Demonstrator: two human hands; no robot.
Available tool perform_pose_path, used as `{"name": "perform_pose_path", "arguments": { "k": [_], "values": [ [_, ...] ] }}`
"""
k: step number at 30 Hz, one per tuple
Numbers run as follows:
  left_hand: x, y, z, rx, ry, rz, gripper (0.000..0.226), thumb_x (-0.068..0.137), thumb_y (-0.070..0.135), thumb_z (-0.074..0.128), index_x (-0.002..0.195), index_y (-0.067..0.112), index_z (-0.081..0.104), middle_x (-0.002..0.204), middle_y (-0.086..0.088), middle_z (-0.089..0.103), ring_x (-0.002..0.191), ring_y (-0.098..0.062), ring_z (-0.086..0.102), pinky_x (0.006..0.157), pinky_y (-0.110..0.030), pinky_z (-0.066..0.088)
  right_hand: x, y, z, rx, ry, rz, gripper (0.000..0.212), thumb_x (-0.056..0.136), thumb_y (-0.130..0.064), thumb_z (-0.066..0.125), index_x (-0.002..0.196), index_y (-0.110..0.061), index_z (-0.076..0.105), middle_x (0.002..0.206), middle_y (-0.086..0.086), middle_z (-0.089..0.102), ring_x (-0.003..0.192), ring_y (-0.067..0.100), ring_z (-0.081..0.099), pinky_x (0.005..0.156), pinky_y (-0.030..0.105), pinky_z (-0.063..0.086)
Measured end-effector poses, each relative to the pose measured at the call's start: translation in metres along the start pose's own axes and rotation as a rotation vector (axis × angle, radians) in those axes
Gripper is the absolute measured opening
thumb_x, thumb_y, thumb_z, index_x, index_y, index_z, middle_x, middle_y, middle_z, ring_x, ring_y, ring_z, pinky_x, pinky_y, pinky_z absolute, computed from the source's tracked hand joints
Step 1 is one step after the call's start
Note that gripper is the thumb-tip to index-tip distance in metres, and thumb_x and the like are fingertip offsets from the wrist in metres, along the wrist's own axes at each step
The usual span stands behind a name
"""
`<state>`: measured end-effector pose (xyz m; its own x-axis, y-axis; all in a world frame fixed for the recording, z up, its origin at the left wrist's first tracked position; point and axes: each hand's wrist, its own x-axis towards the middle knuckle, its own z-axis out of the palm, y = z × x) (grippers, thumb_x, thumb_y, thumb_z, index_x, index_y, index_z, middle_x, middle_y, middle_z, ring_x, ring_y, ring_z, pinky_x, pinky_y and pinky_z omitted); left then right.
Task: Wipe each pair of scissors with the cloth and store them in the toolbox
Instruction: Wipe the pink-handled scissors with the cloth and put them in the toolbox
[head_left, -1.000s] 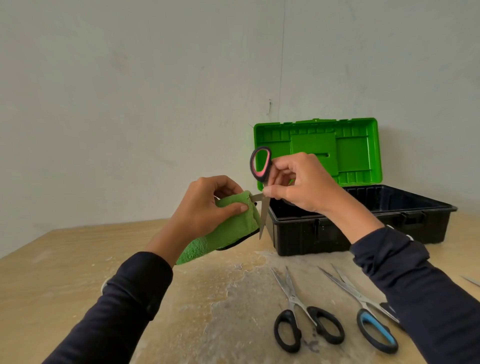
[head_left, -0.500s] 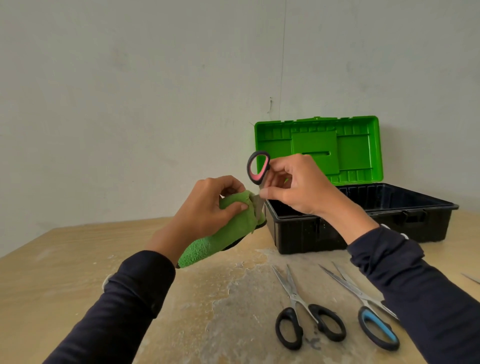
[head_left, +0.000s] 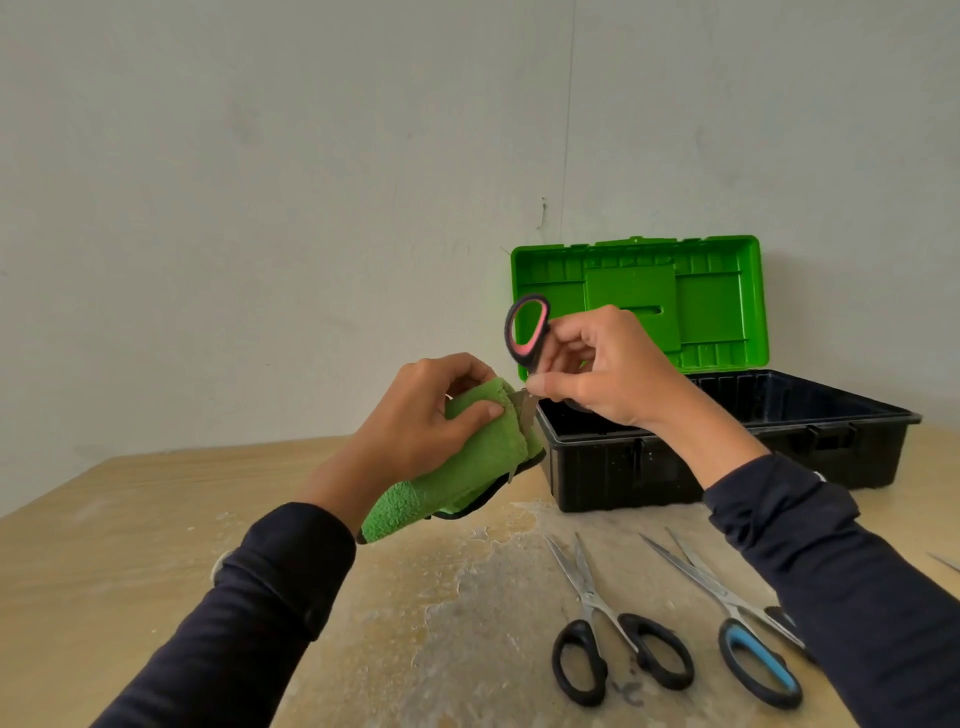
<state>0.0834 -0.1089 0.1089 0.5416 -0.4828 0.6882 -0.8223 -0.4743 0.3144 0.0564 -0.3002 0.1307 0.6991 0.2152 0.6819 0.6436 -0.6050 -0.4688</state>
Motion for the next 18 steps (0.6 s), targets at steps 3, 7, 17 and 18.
{"name": "perform_pose_path", "arguments": {
  "k": [3,7,17,18],
  "values": [
    [-0.001,-0.002,-0.002,0.004,0.009,0.007,0.009,0.083,0.020,0.064,0.092,0.020,0.062,0.082,0.004,0.067,0.074,-0.008,0.061,0.068,-0.021,0.049,0.000,0.002,-0.006,0.007,0.014,0.030,0.012,0.069,-0.003,0.077,0.068,-0.007,0.065,0.062,0.002,0.065,0.054,0.007,0.059,0.060,0.026,0.051],
    [-0.001,-0.003,-0.005,0.027,0.007,0.021,0.011,0.084,0.021,0.064,0.095,0.019,0.063,0.084,0.004,0.068,0.078,-0.012,0.063,0.072,-0.028,0.051,-0.001,0.004,-0.013,0.045,0.019,0.076,0.013,0.071,-0.002,0.076,0.067,-0.007,0.065,0.059,0.004,0.065,0.051,0.009,0.061,0.055,0.019,0.051],
    [-0.001,0.001,0.002,0.287,0.049,0.192,0.022,0.087,0.022,0.060,0.107,0.012,0.060,0.096,0.000,0.066,0.086,-0.018,0.058,0.073,-0.029,0.044,-0.003,0.006,-0.022,0.091,0.020,0.314,0.011,0.071,-0.009,0.077,0.063,-0.006,0.070,0.066,0.017,0.070,0.057,0.016,0.066,0.058,0.030,0.053],
    [-0.002,0.000,0.004,0.326,0.056,0.213,0.022,0.088,0.022,0.057,0.107,0.011,0.060,0.097,-0.001,0.066,0.086,-0.019,0.057,0.071,-0.027,0.041,-0.003,0.007,-0.022,0.081,0.028,0.336,0.013,0.071,-0.011,0.078,0.062,-0.008,0.068,0.065,0.016,0.071,0.057,0.014,0.066,0.057,0.029,0.051]
  ]
}}
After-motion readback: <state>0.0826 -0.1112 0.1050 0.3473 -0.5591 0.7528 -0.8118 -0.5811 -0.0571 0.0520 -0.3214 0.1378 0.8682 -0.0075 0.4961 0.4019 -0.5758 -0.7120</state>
